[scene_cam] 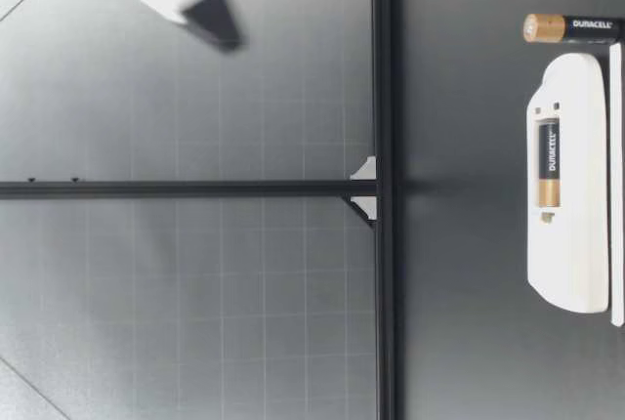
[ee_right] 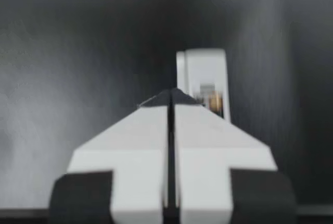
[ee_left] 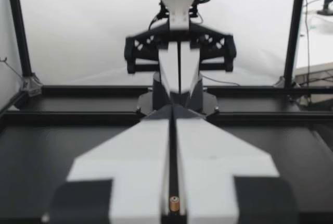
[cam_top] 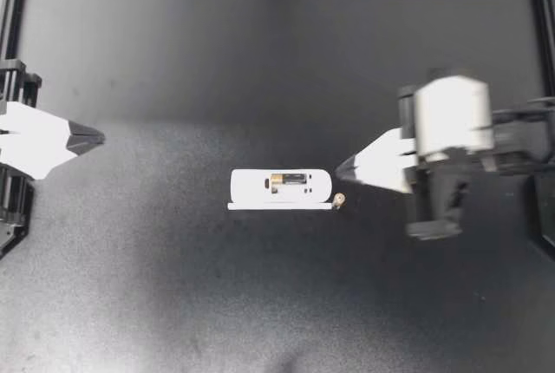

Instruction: Place the battery into the slot of the remote controller.

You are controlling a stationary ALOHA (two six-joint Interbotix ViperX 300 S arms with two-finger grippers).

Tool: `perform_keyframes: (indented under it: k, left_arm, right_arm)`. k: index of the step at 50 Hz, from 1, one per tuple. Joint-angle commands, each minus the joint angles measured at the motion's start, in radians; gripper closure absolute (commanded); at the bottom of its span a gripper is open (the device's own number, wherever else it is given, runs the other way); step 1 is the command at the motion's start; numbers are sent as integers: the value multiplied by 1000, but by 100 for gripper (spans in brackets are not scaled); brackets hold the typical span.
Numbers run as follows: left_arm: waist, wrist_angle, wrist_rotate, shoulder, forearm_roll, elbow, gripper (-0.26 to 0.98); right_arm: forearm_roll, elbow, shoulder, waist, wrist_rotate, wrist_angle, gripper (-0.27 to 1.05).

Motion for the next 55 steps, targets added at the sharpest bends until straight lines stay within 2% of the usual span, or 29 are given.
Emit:
perform_keyframes:
  k: [1,11,20,26,35,41,55]
  left_arm:
    - [2,-9,0,8,-2,-12,88]
    - [2,-8,-2,12,-2,-8,88]
    - [2,-9,0,15,-2,-2,88]
    - [2,-9,-2,15,-2,-2,88]
    - [2,-5,0,17,-3,2,88]
    - [2,0,0,18,-2,3,88]
    - [3,0,-2,18,-2,12,88]
  right_arm:
    - [-2,-71,51,-15,2,103,95]
    - [-29,-115,144,-21,-5,193,94]
    - [-38,-133,201,-21,-5,232,85]
    - [-38,-152,227,-21,-5,265,73]
    - [-35,-172,258,-21,-5,313,44]
    - [-32,-172,278,-21,-3,316,32]
    - [-31,-169,328,-15,-6,319,31]
